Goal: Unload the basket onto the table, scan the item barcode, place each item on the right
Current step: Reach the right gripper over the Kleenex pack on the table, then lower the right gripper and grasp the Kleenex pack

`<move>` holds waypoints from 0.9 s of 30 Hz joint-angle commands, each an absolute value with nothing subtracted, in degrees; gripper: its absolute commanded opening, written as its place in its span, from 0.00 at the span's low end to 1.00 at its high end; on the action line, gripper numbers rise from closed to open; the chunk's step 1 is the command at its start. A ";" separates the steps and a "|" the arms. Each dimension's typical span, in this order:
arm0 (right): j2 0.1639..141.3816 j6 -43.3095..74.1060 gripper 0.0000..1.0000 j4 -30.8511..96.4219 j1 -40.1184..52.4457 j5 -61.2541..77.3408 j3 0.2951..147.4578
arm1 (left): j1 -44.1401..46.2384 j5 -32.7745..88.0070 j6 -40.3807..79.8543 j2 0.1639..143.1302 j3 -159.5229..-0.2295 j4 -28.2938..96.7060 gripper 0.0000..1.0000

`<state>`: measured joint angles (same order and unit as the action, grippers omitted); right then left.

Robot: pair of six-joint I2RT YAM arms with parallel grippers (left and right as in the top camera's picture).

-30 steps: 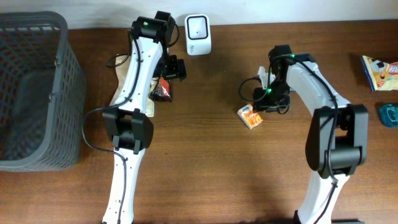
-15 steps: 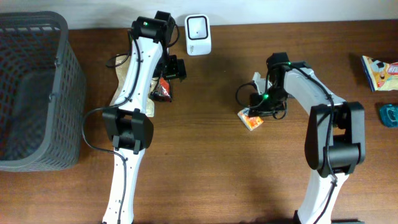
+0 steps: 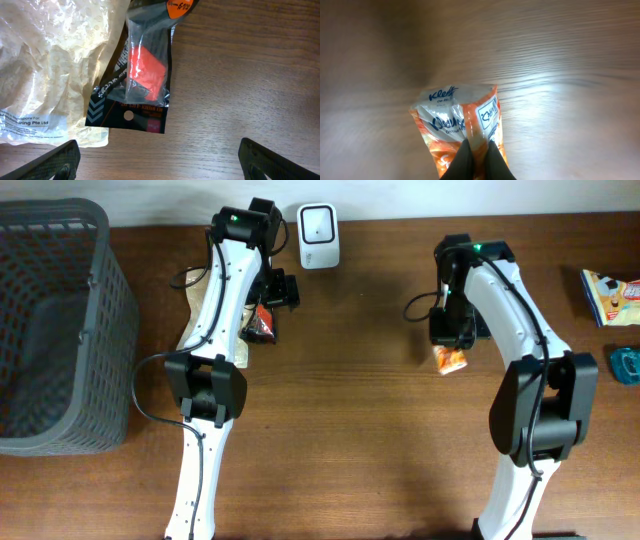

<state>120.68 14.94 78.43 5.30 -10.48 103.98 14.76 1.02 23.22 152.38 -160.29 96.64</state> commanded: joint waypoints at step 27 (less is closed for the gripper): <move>119.42 39.79 0.05 69.82 26.35 -34.11 87.33 | 14.61 0.19 23.53 150.58 -160.97 96.73 0.99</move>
<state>120.27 36.36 68.40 26.00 -26.52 87.61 14.76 0.99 23.22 152.38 -160.29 96.64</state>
